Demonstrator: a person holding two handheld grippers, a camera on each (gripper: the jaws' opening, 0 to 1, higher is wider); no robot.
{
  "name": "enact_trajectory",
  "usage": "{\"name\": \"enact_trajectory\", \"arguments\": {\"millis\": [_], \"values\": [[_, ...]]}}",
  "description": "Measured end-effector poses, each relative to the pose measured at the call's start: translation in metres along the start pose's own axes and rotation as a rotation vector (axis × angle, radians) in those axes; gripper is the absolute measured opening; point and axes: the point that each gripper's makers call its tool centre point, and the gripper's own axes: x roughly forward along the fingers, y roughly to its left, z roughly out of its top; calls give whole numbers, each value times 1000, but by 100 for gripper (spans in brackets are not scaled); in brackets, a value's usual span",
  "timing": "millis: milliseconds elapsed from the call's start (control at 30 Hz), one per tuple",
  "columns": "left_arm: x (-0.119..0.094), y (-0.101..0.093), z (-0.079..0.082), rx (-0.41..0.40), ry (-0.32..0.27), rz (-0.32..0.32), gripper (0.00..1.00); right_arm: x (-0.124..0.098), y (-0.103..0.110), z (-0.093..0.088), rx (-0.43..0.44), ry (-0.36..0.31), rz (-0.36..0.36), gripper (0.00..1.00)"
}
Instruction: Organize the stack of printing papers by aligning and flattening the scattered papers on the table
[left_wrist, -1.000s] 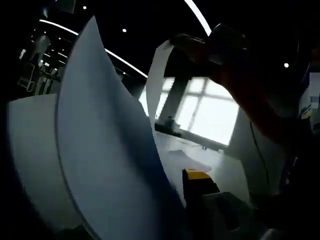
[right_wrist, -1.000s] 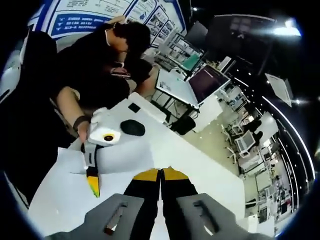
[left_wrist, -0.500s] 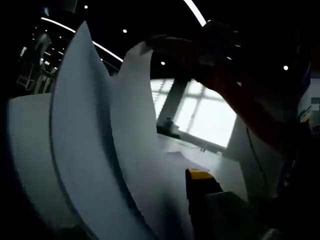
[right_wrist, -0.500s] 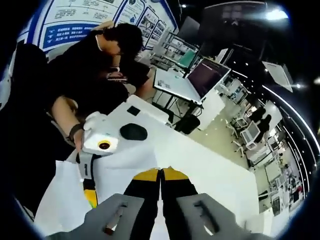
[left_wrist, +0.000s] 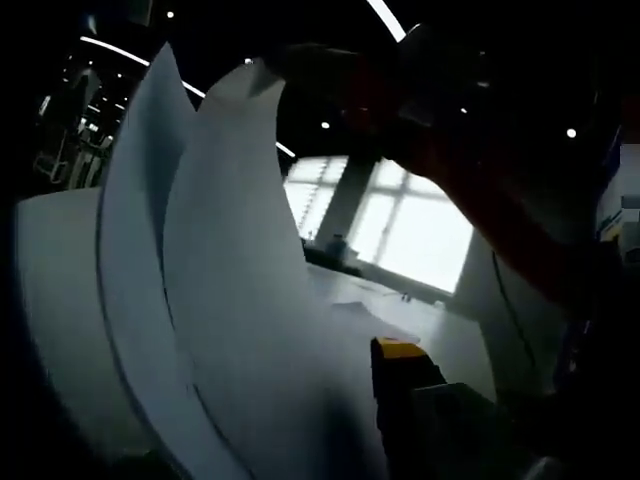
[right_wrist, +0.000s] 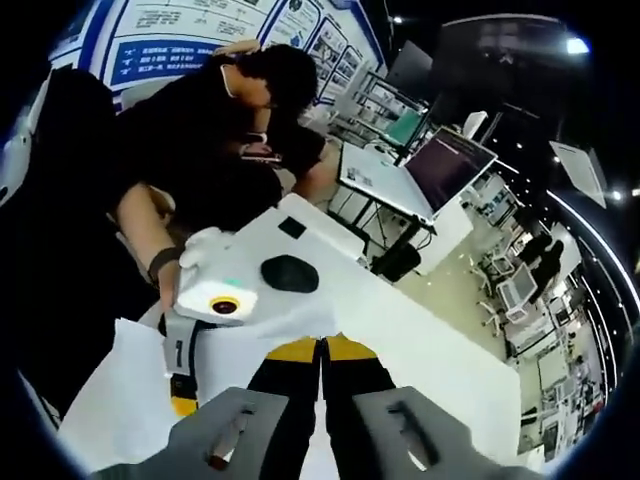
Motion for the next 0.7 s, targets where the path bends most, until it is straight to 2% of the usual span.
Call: {"name": "enact_trajectory", "arguments": {"millis": [433,700], "values": [[0,0,1,-2,-3,-1,27,10,2,5,-5,3,12,0],[0,0,0,4,0,2,26,13,1,3,53,4,10,0]]}}
